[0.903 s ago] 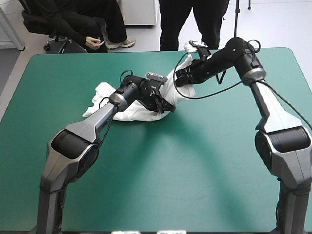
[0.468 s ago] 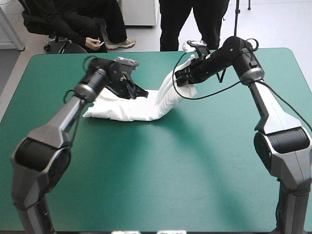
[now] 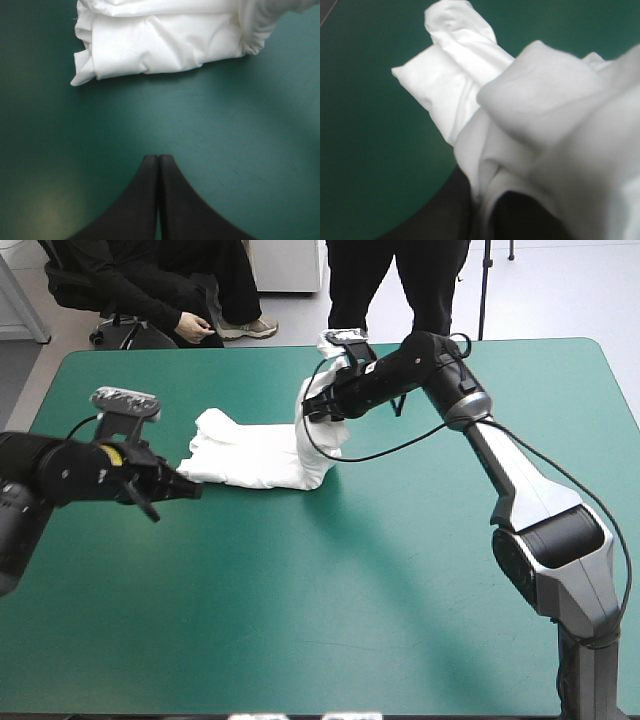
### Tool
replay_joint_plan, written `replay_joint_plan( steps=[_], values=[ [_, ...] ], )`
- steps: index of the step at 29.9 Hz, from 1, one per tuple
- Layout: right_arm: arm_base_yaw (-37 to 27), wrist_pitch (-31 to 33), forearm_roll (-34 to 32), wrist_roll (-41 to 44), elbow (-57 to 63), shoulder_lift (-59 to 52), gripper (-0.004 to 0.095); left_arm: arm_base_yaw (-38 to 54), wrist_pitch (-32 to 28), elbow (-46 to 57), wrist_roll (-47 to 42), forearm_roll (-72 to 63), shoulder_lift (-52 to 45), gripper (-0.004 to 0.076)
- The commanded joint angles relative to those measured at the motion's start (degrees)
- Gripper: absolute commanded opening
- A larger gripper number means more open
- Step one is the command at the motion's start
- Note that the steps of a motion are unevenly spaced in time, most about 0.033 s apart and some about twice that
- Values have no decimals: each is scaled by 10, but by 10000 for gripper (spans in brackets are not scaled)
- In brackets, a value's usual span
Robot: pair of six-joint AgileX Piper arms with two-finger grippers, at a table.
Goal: Fold the cloth
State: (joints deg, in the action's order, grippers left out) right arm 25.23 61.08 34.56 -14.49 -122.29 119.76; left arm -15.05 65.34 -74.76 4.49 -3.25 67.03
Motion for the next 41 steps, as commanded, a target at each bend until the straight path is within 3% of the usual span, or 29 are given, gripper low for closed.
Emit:
replay_joint_plan(
  steps=[1,5,9,12,16,29,36,41],
  values=[
    [27,-64,26,15,-22,-11,-16,0,-21,29,0,-7,-95,-17],
    [55,-62,28,18,-51,25,63,0,-13,53,0,-7,-157,-17],
    [70,-64,64,18,-92,55,416,0,21,53,-12,-7,-173,-17],
    [69,-45,138,8,-115,73,588,0,38,53,-16,-18,-168,-17],
    [69,-15,97,17,-138,77,593,0,31,53,-17,-39,-161,-17],
    [59,104,-173,100,-175,78,597,0,16,53,-21,-58,-156,-17],
    [30,104,-176,116,-175,95,596,0,3,53,-33,-58,-156,-17],
    [5,102,-117,112,-175,127,595,0,3,53,-35,-58,-156,-17]
  ],
)
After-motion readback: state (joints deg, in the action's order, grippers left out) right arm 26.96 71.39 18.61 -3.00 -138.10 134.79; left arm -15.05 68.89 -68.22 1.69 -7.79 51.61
